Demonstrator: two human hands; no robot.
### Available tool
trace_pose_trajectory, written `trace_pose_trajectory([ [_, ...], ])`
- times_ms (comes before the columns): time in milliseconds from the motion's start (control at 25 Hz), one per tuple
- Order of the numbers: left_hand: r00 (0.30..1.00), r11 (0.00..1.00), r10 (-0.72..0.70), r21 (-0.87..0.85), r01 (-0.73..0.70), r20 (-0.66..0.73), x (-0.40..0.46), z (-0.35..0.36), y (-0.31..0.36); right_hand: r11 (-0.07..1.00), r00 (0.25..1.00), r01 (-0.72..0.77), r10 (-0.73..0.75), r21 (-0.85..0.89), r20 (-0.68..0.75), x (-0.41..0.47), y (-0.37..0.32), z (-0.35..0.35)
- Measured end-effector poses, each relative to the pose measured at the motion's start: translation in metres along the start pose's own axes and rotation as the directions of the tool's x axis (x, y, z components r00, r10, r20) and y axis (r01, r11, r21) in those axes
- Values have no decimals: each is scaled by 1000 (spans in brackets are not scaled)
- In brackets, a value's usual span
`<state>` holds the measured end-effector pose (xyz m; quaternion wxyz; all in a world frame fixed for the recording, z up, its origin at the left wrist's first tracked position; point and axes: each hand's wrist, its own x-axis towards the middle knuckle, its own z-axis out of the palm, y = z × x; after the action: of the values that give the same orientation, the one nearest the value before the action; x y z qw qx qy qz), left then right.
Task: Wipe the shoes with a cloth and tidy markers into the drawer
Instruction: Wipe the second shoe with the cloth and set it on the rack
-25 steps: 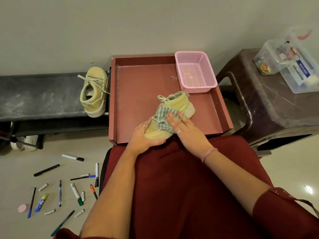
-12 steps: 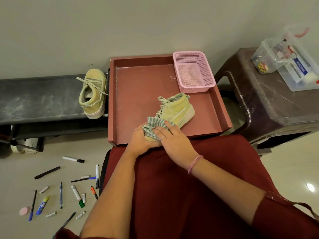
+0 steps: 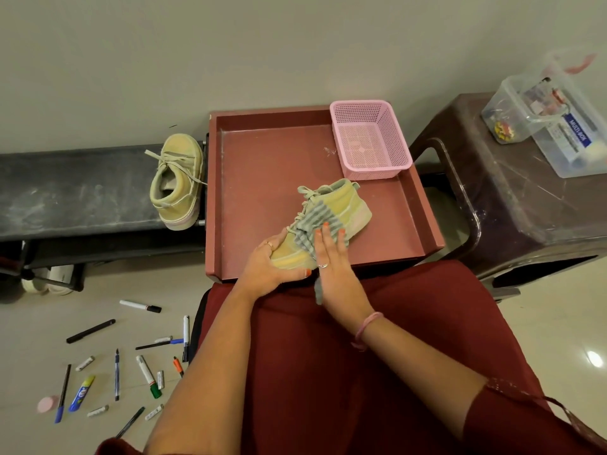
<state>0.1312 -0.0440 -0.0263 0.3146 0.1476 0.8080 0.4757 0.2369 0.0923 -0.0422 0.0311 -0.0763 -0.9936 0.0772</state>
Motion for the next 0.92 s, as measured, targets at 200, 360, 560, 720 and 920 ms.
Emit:
trace_pose_trajectory([
  [200, 999, 999, -29, -17, 30, 33, 4, -7, -2, 997, 1000, 21, -20, -80, 9, 23, 71, -27],
  [360, 999, 998, -42, -37, 43, 23, 5, -7, -3, 983, 985, -175, 175, 60, -6, 45, 64, -25],
  [560, 998, 999, -48, 7, 48, 36, 6, -7, -6, 717, 845, -520, 510, 464, 158, 65, 67, -33],
  [720, 998, 993, -15, 121, 6, 68, 12, -17, -5, 628, 830, -545, 496, 556, 254, 54, 72, -43],
  [920, 999, 968, 30, 250, -26, -14, 16, -27, -4, 533, 820, -548, 495, 644, 288, 30, 65, -41],
])
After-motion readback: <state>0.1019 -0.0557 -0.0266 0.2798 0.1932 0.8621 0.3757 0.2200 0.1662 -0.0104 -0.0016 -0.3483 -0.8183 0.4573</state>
